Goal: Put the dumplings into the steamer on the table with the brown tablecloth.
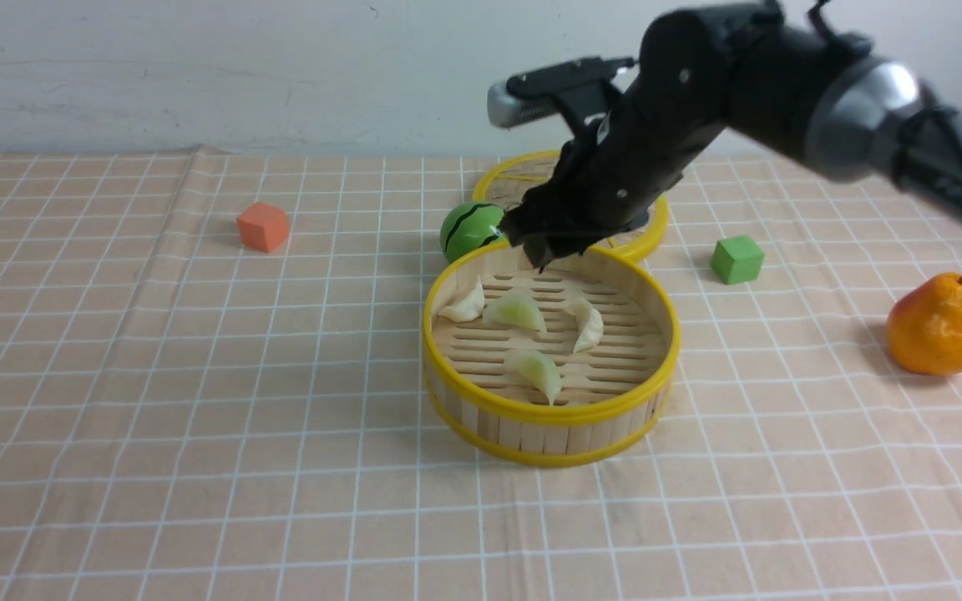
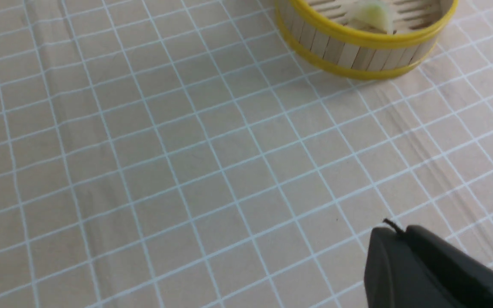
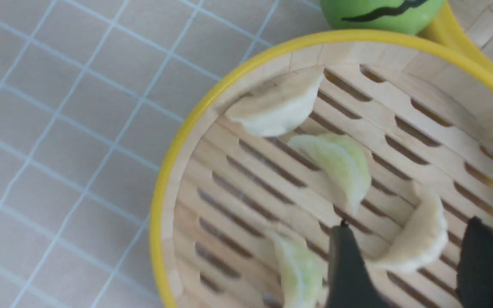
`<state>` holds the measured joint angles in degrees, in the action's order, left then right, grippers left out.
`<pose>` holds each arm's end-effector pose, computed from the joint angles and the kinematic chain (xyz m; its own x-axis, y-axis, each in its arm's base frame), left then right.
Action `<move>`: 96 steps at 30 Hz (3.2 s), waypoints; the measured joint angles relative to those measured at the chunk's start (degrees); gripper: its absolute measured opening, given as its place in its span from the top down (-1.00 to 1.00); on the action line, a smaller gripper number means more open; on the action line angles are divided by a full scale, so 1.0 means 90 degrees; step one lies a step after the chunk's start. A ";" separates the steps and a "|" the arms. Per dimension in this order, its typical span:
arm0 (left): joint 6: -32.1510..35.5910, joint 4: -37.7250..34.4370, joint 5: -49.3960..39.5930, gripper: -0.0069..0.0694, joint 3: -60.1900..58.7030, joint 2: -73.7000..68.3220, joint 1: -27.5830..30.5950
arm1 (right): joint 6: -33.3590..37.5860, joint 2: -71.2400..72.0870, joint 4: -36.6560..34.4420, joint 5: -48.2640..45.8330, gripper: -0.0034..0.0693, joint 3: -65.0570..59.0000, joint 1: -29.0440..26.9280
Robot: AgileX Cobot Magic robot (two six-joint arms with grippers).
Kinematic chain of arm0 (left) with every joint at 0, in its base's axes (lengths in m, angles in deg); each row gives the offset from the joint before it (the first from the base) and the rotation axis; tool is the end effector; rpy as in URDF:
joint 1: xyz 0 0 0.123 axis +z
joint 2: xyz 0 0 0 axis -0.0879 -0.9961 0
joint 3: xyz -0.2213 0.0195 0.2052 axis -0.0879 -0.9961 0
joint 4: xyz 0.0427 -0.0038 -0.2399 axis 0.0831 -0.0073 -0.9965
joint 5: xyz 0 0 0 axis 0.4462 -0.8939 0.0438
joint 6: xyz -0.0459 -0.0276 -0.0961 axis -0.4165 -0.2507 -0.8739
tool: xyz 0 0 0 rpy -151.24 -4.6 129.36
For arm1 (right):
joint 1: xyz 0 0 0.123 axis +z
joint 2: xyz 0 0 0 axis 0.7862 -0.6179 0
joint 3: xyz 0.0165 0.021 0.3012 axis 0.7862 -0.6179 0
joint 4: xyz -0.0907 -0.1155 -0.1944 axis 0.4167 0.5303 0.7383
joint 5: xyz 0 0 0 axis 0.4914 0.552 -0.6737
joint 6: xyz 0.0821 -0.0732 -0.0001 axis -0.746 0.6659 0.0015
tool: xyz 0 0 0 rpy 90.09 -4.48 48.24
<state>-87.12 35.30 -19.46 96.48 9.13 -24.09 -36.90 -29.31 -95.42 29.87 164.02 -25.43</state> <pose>0.0557 -0.0247 0.3378 -0.5320 0.1065 -0.8400 0.3657 0.9237 -0.1145 0.4194 0.2226 0.3153 -0.7170 -0.3937 -0.5752 -0.5266 0.8466 0.0769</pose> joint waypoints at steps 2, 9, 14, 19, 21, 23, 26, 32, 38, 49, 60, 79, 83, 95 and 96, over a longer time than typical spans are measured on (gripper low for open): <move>-0.0415 -0.0020 0.0523 0.77 -0.0523 0.0444 0.0000 | 0.0259 0.0359 -0.0025 -0.0577 0.18 0.0020 0.0000; -0.0950 0.0086 0.2108 0.77 -0.1709 0.1461 0.0000 | 0.0792 0.1596 -0.0594 -0.1351 0.76 -0.0372 -0.0005; -0.0975 0.0100 0.2252 0.77 -0.1964 0.1505 0.0000 | 0.1177 0.2553 -0.1304 -0.0765 0.95 -0.1484 -0.0005; -0.0982 0.0113 0.2076 0.74 -0.2062 0.1505 0.0000 | 0.1984 0.4145 -0.2138 0.0540 0.96 -0.3420 -0.0005; -0.0988 0.0113 0.1962 0.74 -0.2062 0.1505 0.0000 | 0.2411 0.4977 -0.2475 0.1134 0.96 -0.4260 -0.0005; -0.0988 0.0113 0.1839 0.73 -0.2062 0.1505 0.0000 | 0.2714 0.5674 -0.2753 0.1595 0.95 -0.4901 -0.0005; -0.0989 0.0113 0.1740 0.72 -0.2066 0.1505 0.0000 | 0.3025 0.6843 -0.3164 0.2301 0.94 -0.5876 -0.0005; -0.0989 0.0113 0.1660 0.72 -0.2069 0.1505 0.0000 | 0.3069 0.8210 -0.3356 0.3027 0.93 -0.6894 -0.0005; -0.0989 0.0115 0.1649 0.72 -0.2069 0.1505 0.0000 | 0.3069 0.8594 -0.3356 0.2859 0.91 -0.7072 -0.0005; -0.0995 0.0115 0.1649 0.72 -0.2069 0.1505 0.0000 | 0.3069 0.8613 -0.3356 0.2066 0.91 -0.7084 -0.0005; -0.0995 0.0115 0.1649 0.72 -0.2069 0.1505 0.0000 | 0.2703 0.9000 -0.1960 0.3470 0.96 -0.7936 0.0752; -0.0995 0.0121 0.1649 0.67 -0.2069 0.1505 0.0000 | -0.2429 1.2457 0.1798 0.4704 0.96 -1.2239 -0.2464; -0.0995 0.0121 0.1649 0.66 -0.2069 0.1505 0.0000 | -0.2753 1.2994 0.1829 0.4593 0.96 -1.2822 -0.3037; -0.0995 0.0121 0.1624 0.62 -0.2069 0.1505 0.0000 | -0.1887 1.3063 0.1270 0.4150 0.96 -1.2845 -0.3233; -0.0995 0.0121 0.1619 0.61 -0.2069 0.1505 0.0000 | -0.1868 1.3063 0.1264 0.4111 0.96 -1.2840 -0.3233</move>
<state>-96.07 36.39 -4.89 77.86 22.67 -24.09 -53.72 88.26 -84.05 66.88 48.46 -54.53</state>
